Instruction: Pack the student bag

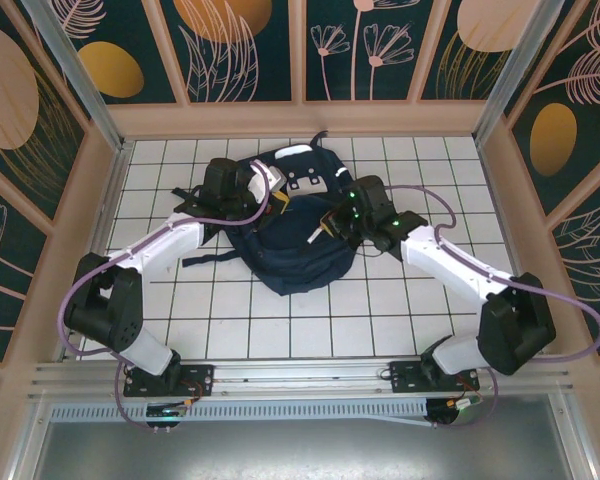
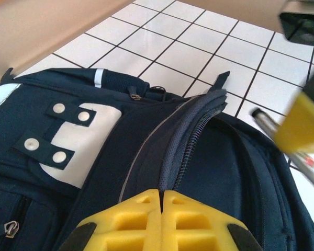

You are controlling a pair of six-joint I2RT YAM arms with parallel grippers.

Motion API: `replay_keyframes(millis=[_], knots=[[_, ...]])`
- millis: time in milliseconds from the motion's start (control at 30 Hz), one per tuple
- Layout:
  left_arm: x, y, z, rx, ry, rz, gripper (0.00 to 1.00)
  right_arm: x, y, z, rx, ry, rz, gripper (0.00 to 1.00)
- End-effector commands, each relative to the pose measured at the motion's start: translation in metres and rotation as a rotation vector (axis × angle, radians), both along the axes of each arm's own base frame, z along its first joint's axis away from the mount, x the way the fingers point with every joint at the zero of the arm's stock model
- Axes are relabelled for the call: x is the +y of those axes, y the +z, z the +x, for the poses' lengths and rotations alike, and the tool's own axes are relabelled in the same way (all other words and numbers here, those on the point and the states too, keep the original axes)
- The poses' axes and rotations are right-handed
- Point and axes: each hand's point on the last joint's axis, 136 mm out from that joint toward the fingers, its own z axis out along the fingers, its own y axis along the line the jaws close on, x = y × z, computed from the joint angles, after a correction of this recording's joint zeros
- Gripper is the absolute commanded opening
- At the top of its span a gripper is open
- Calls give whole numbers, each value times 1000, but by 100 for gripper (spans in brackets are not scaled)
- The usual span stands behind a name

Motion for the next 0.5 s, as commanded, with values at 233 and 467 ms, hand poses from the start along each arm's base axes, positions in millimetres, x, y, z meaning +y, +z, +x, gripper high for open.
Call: replay_keyframes(millis=[233,467], knots=[[-3,17,-6,-22,-42,-45,0,21,-46,56,145,-370,142,27],[0,19,-8,-39,-38,-35,0,21,-23,31,93,-251,114,60]])
